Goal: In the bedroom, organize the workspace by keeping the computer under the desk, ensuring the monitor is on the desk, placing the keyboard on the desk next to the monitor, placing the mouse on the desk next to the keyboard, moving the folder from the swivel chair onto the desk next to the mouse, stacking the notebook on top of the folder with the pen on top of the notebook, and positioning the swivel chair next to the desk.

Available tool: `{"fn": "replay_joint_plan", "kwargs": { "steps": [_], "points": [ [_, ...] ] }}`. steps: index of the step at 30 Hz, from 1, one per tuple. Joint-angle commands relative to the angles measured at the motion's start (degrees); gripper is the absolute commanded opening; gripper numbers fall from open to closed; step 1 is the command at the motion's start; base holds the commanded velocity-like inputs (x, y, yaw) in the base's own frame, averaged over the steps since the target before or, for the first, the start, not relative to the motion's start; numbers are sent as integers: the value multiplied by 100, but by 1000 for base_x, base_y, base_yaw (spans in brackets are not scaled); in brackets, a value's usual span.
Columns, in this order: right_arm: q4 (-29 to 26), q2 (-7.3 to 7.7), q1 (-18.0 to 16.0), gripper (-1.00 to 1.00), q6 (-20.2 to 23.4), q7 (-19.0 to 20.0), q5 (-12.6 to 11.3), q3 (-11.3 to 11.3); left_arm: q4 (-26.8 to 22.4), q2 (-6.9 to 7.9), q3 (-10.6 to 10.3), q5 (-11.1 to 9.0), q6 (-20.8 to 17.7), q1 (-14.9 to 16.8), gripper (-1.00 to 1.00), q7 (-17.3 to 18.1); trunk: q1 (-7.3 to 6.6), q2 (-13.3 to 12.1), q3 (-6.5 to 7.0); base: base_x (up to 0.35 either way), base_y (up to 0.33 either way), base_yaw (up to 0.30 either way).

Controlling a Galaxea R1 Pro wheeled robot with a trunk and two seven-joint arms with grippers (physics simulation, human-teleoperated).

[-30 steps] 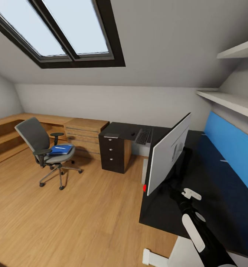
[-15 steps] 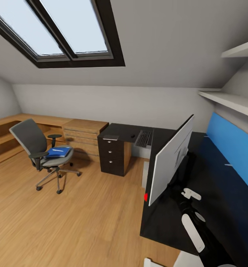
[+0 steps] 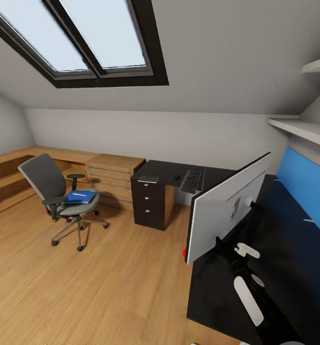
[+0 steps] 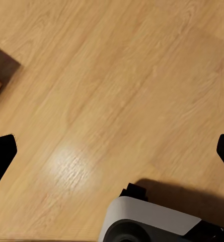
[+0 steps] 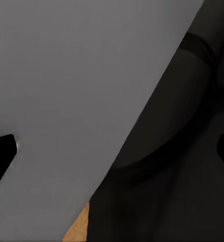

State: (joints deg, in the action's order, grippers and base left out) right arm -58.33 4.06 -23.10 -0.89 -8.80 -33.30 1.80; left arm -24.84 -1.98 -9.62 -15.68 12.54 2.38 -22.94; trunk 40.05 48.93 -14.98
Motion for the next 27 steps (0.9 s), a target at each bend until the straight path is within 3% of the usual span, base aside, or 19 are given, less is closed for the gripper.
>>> {"fn": "replay_joint_plan", "kwargs": {
  "steps": [1, 6, 13, 27],
  "points": [
    [-6, 7, -2, 100, -85, -37, -53, 22, 5, 6, -49, -58, 29, 7, 100, -36, 1, 6, -7, 4, 0, 257],
    [-4, 9, -2, 100, -154, -29, -60, 19, 5, 9, -49, -58, 29, 5, 100, -35, 1, 6, -7, 2, 0, 221],
    [40, 26, -2, 100, -165, -17, -59, 8, 6, 13, -49, -62, 29, 7, 100, -39, 1, 6, -7, 0, 0, 29],
    [73, 33, -2, 100, -166, -16, -51, 13, 5, 13, -44, -67, 32, 8, 100, -43, 1, 6, -7, 0, 0, -200]
  ]
}}
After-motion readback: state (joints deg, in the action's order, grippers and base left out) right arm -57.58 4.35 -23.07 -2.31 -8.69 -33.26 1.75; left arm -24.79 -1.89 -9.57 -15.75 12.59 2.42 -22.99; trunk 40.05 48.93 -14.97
